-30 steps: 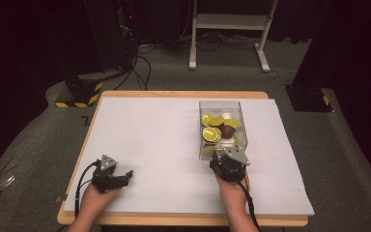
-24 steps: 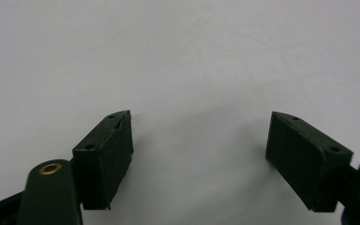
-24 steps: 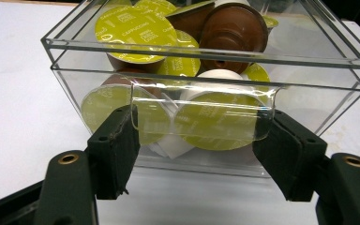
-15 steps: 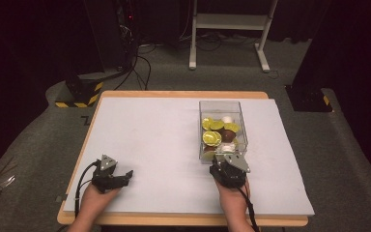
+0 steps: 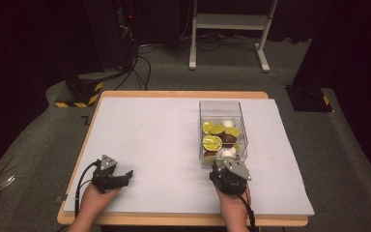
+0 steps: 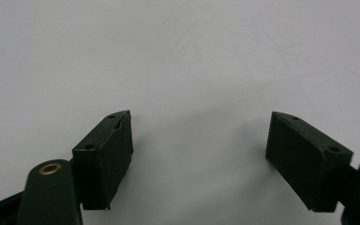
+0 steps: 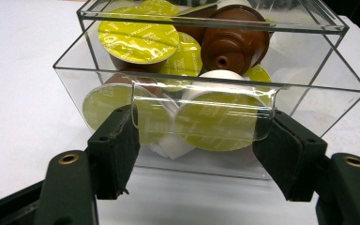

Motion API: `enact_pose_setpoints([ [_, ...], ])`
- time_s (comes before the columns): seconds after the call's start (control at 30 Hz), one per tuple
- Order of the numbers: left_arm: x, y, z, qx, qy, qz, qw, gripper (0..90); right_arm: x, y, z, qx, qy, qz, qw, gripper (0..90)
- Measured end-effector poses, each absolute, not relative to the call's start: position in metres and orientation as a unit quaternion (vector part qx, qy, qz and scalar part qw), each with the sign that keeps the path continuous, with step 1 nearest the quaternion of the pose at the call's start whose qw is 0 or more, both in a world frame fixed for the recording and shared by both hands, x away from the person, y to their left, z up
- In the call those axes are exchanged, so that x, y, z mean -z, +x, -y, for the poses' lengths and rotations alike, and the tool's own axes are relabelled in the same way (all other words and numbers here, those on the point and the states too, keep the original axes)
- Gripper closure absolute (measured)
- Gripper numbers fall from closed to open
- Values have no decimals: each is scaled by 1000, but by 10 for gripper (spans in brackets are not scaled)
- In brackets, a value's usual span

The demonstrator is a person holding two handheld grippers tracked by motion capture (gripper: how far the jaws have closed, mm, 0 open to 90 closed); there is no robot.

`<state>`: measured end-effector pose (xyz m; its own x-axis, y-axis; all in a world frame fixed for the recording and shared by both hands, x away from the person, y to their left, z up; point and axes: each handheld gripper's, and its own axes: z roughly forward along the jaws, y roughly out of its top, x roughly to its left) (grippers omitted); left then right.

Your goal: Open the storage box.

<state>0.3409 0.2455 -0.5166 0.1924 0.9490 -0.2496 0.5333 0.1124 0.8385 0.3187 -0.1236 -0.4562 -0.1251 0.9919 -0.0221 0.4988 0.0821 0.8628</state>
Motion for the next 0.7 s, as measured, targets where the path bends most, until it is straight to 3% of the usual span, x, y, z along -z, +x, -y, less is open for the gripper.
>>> enact_pose_setpoints([
  [0.7, 517, 341, -245, -230, 626, -592, 453, 233, 458, 295, 124, -368, 568, -654, 339, 324],
])
